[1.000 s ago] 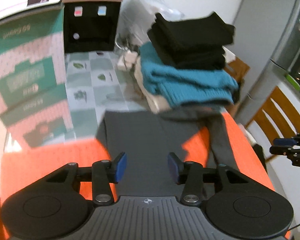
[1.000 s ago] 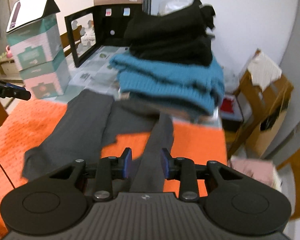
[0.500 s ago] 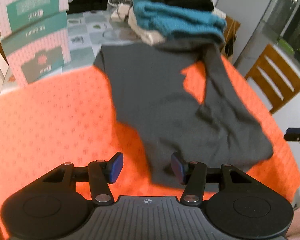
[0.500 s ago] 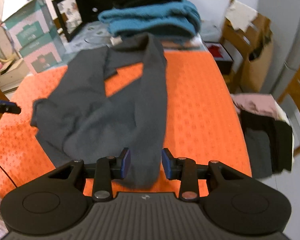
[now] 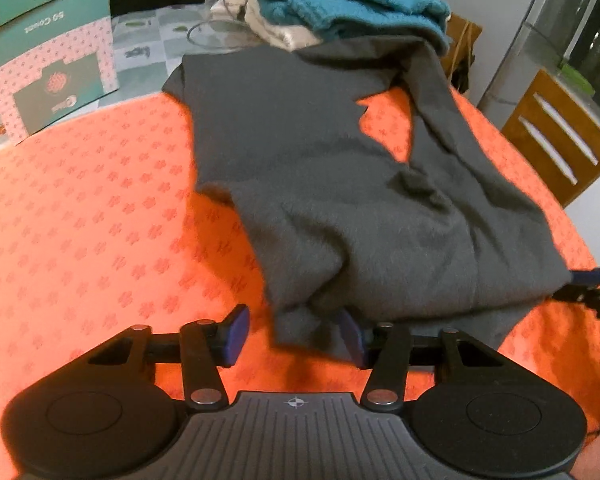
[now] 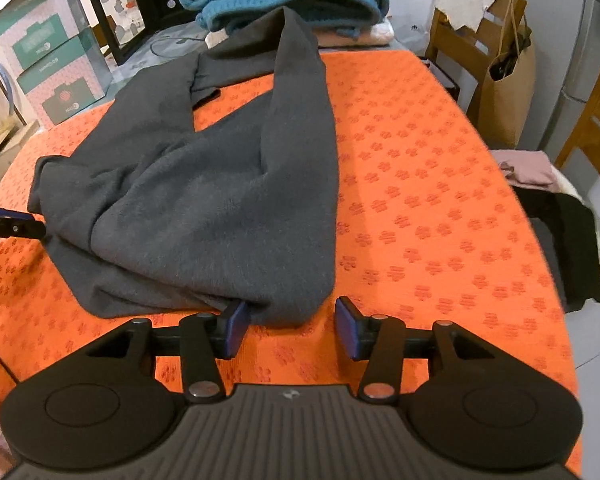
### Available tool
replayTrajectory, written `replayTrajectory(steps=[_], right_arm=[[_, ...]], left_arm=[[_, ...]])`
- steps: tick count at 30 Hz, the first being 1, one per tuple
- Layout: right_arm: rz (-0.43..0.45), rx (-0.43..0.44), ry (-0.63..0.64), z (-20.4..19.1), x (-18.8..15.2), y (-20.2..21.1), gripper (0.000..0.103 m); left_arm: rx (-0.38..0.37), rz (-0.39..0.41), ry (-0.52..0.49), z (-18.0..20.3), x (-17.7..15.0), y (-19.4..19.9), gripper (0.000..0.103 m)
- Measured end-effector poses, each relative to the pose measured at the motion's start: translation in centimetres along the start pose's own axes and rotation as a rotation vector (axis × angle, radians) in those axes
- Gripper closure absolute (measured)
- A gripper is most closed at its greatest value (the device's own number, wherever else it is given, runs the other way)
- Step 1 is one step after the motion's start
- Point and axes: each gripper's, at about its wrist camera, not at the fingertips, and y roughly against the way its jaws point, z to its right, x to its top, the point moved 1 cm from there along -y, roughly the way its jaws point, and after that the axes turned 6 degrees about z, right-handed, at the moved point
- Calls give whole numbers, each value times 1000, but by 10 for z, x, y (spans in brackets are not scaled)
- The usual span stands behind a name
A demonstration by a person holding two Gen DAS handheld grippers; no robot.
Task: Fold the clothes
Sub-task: 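Release the sweatshirt from both grippers onto the cloth, then grasp the grey sweatshirt hem with both grippers and pull it straight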
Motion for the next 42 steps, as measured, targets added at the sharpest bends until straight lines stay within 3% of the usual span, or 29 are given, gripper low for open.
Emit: replayTrajectory(steps=[1,2,4,5,7,13,18,21,25,28,30,37,42], right_arm=[[9,7,-4,-1,0,-2,50],[17,14,-7,-3,1,-4,53],[13,38,-23,-5,1,-7,73],[6,53,-34,-6,1,-7,89],[7,73,-22,-10,9,11,92],[9,133,14,-23,30,64,94],[11,183,44,-34,48,109,94],[0,161,-4,-26,37,104,92],[-15,131,-67,-16,23,97,86],[-26,109,-114,-8,12,92,85],[-34,93,-146,-3,4,89,79],[-52,106,-125,-25,-55,82,65],[-78,127,-27,-52,-74,67,64]], left_arm=[[-5,5,3,1,0,-3,62],[7,4,-7,4,-1,-5,77],[33,1,-30,8,-4,-9,94],[38,12,-32,9,-5,-6,97],[45,40,-26,11,-5,4,98],[24,104,-14,18,-1,65,98],[-1,108,6,23,0,126,98],[15,114,56,17,-6,145,98],[55,73,132,3,-35,134,97],[77,27,135,1,-61,127,97],[96,10,134,0,-77,125,96],[137,30,194,-15,-105,122,66],[125,5,190,-14,-108,107,64]])
